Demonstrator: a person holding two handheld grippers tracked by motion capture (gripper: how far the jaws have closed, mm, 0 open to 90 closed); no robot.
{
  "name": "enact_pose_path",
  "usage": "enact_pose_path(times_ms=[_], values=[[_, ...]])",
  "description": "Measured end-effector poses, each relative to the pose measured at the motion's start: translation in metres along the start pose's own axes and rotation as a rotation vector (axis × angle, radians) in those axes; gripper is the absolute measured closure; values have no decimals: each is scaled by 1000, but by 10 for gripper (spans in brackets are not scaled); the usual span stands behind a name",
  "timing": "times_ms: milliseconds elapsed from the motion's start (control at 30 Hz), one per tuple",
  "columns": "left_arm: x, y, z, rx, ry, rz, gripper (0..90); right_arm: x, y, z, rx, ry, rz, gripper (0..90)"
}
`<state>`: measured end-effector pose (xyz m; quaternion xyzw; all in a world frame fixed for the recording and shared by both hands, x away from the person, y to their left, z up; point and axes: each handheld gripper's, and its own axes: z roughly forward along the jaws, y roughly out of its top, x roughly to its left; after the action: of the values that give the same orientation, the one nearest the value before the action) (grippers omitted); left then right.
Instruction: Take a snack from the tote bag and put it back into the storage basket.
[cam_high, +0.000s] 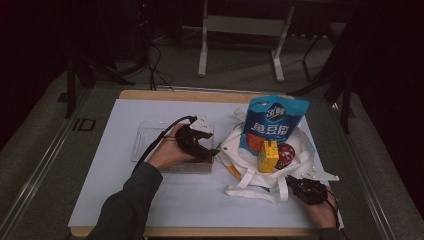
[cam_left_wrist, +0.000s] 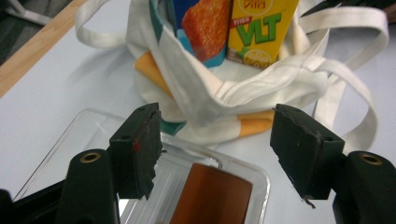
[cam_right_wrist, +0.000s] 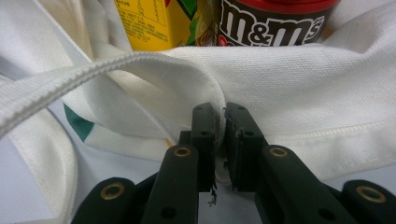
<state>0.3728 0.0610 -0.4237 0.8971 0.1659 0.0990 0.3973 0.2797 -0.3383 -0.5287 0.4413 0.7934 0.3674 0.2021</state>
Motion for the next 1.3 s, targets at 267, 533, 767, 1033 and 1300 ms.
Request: enact_pose_path(times_ms=[267, 533, 767, 1033, 1300], values=[[-5, 7, 3, -28, 0, 4, 362, 0, 0, 0, 2, -5, -2, 823], [-8, 12, 10, -42, 2, 0, 357, 1, 0, 0, -1, -8, 0, 824], [-12, 19, 17, -67, -10, -4, 338, 0, 0, 0, -3, -8, 5, 824], [-17, 28, 24, -80, -31, -2, 319, 0, -1, 0, -8, -5, 8, 824], [-23, 37, 34, -91, -51, 4, 293, 0, -1, 0, -8, -8, 8, 824]])
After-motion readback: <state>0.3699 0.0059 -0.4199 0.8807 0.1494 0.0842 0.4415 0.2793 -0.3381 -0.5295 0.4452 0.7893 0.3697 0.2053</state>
